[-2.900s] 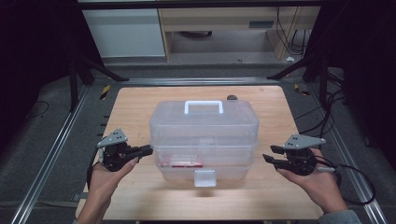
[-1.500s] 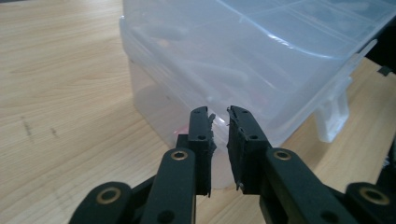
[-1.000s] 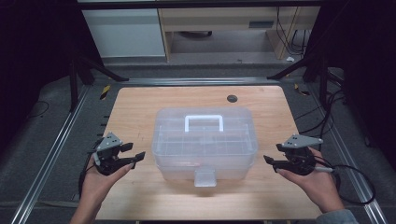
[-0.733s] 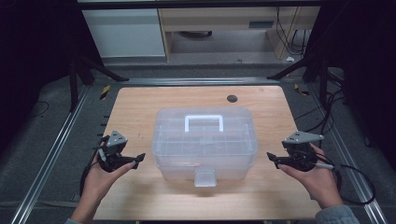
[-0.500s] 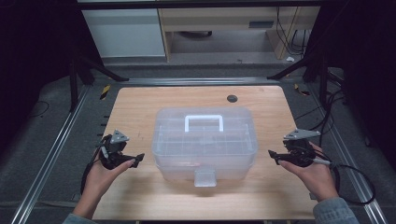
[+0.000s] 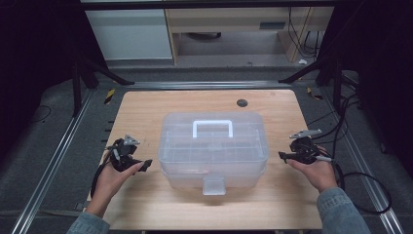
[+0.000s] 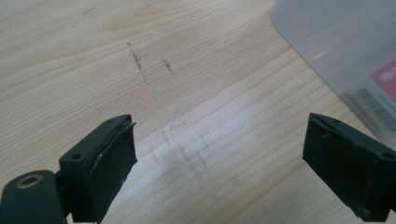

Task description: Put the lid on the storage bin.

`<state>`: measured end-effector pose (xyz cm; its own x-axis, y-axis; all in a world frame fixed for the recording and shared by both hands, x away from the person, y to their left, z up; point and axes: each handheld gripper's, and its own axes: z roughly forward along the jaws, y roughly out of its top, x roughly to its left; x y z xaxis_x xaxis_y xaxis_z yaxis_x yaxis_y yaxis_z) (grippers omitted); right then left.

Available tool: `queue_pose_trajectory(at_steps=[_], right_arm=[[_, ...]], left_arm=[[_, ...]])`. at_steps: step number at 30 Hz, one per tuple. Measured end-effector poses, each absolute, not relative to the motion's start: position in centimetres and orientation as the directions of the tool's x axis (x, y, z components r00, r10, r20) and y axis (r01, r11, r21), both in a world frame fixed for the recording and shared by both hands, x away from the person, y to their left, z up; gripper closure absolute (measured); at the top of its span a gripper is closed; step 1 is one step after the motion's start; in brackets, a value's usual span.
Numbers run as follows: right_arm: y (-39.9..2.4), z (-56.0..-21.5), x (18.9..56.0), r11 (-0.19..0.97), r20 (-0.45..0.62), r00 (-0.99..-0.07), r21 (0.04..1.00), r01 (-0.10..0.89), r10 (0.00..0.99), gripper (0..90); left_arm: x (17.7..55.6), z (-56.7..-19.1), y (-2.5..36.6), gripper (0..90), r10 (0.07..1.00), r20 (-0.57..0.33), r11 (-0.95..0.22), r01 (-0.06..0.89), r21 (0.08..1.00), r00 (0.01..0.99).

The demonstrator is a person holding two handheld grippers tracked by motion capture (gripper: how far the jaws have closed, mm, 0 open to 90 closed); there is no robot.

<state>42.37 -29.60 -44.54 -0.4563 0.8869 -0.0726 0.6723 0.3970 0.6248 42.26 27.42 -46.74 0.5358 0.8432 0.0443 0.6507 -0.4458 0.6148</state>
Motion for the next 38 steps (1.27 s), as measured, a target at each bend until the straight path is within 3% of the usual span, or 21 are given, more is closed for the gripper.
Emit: queue_pose_trajectory(at_steps=[6, 13, 18, 27, 38], right_arm=[[-29.8, -45.4, 44.2, 0.383, -0.058, -0.443, 0.611, 0.693, 0.895, 39.6], [-30.7, -46.8, 46.0, 0.287, -0.023, -0.357, 0.644, 0.71, 0.934, 19.0], [-30.9, -47.7, 46.9, 0.215, -0.006, -0.289, 0.684, 0.697, 0.957, 10.2], [-30.6, -50.2, 47.5, 0.146, -0.011, -0.2, 0.721, 0.677, 0.98, 7.8], [-30.2, -50.5, 47.7, 0.151, -0.025, -0.192, 0.722, 0.675, 0.981, 0.5]], left_arm=[[43.5, -47.6, 27.0, 8.3, 0.843, 0.05, -0.451, 0.654, 0.608, 0.536], [45.2, -48.8, 27.1, 4.1, 0.854, 0.072, -0.442, 0.645, 0.623, 0.515], [46.3, -49.5, 27.5, 4.0, 0.885, 0.084, -0.395, 0.642, 0.657, 0.459], [47.1, -51.2, 27.9, 2.2, 0.913, 0.017, -0.308, 0.661, 0.685, 0.407], [47.0, -51.7, 28.0, 0.0, 0.924, -0.007, -0.261, 0.644, 0.719, 0.382]])
